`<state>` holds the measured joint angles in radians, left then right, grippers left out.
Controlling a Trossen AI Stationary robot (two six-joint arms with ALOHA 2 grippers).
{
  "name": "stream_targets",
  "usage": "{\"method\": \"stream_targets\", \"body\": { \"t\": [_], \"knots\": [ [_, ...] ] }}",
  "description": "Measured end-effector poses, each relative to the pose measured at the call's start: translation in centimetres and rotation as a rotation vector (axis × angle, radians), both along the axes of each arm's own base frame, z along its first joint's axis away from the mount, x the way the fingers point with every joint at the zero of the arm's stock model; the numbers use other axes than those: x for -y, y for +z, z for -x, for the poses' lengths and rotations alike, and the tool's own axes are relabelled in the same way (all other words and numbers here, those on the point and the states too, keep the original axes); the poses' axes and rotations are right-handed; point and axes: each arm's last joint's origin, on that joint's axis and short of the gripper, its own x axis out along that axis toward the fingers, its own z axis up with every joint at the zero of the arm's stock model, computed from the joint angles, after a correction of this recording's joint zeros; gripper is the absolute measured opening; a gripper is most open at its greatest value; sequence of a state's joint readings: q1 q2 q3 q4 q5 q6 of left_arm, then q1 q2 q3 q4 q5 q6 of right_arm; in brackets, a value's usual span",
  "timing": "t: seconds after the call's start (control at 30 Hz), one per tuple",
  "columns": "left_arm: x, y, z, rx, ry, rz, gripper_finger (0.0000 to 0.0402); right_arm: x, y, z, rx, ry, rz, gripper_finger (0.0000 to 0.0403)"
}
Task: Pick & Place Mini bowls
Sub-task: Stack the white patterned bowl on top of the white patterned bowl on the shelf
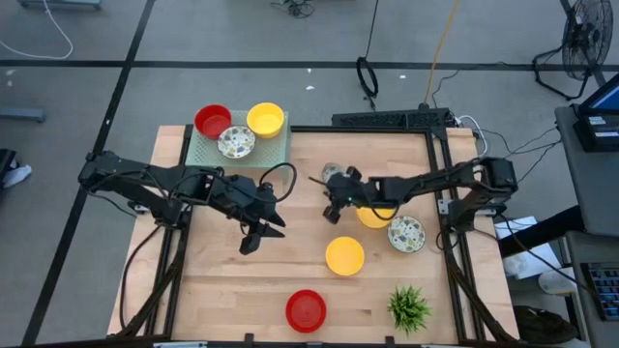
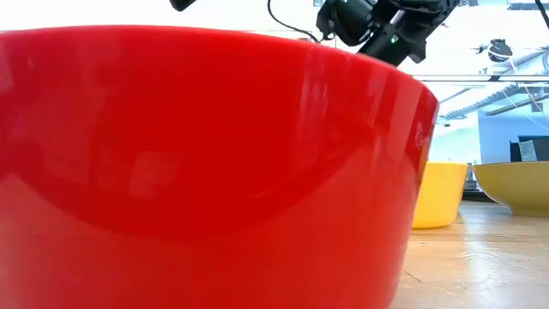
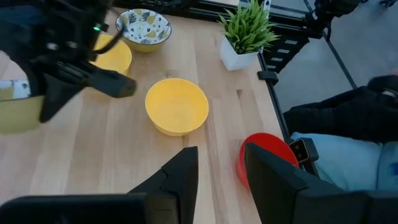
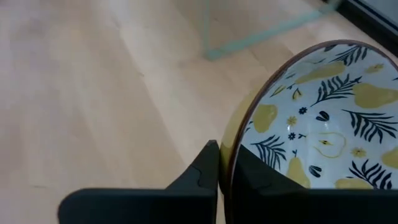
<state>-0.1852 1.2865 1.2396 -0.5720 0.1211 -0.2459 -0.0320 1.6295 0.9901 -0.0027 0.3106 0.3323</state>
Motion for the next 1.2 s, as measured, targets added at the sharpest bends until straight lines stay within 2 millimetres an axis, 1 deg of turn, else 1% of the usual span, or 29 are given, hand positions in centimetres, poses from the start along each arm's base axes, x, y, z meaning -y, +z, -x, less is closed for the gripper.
{"method": "stream_targets", "body": {
  "t": [0.07,0.2,0.27,0.37,0.43,0.57,0.7,0.83,0.93,1.07,1.2],
  "knots": [
    [0.0,0.0,0.0,0.0,0.0,0.0,0.0131,-0.8,0.1,-0.4,0.038,0.016,-0.009,0.0005],
    [0.0,0.0,0.0,0.001,-0.002,-0.003,0.0131,-2.5,-0.4,-1.2,0.082,0.06,-0.017,0.0005],
    [0.0,0.0,0.0,0.003,-0.002,-0.003,0.0132,-3.3,-0.5,-2.2,0.099,0.08,-0.017,0.0006],
    [0.0,0.0,0.0,0.003,-0.002,-0.003,0.0131,-4.3,-0.8,-3.7,0.072,0.116,-0.003,0.0006],
    [0.0,0.0,0.0,0.003,-0.002,-0.003,0.0131,-4.9,-0.8,-5.1,0.055,0.151,0.022,0.0006],
    [0.0,0.0,0.0,0.007,-0.002,-0.003,0.0131,-5.3,-1.0,-7.4,-0.012,0.173,0.04,0.0007],
    [0.0,0.1,-0.1,0.007,0.011,0.016,0.0131,-5.4,-1.8,-8.4,-0.077,0.167,0.035,0.0008],
    [0.0,0.5,-0.3,0.034,0.046,0.076,0.0131,-5.6,-2.3,-8.6,-0.083,0.153,-0.035,0.0008],
    [0.1,0.9,-0.5,0.067,0.073,0.129,0.0132,-6.3,-2.4,-8.5,-0.084,0.155,-0.076,0.0008],
    [0.2,1.4,-0.8,0.121,0.089,0.181,0.0132,-7.7,-2.3,-8.3,-0.083,0.174,-0.084,0.0008],
    [0.2,1.7,-1.0,0.151,0.085,0.185,0.0132,-9.3,-2.3,-8.1,-0.084,0.214,-0.083,0.0008]
  ]
}}
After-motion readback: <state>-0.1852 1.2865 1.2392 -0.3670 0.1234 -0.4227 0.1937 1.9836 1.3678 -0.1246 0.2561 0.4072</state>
